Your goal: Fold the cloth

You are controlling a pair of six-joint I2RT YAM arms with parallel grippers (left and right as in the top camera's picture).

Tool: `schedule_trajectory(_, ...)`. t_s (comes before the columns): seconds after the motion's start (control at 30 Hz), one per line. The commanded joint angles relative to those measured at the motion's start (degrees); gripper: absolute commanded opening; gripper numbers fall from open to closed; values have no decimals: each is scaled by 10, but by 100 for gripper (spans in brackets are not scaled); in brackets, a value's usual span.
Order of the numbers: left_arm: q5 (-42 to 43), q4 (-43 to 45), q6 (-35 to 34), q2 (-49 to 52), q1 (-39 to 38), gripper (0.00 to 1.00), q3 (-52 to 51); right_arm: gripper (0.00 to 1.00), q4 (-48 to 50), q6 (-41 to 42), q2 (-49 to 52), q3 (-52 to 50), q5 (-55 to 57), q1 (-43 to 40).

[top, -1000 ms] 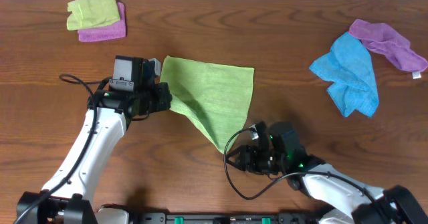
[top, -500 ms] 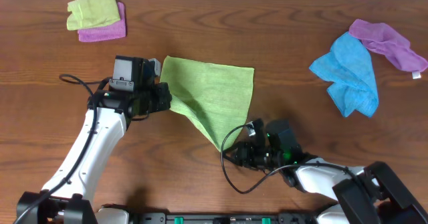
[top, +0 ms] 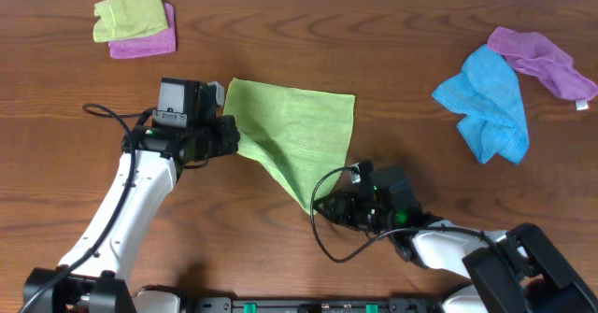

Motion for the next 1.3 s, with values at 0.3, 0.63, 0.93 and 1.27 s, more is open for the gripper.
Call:
schedule_trajectory(0.3, -6, 5, 9, 1, -2, 6, 15, 33, 13, 24, 4, 0, 5, 3)
schedule_trajectory(0.63, -6, 9, 9, 1, -2, 6, 15, 38, 13, 34, 4, 0, 23, 17)
schedule_trajectory(0.93, -6, 9, 9, 1, -2, 6, 15, 38, 13, 49, 4, 0, 40, 23)
schedule_trajectory(1.27, -6, 14, 8, 1, -2, 6, 15, 35, 32, 72, 4, 0, 53, 47)
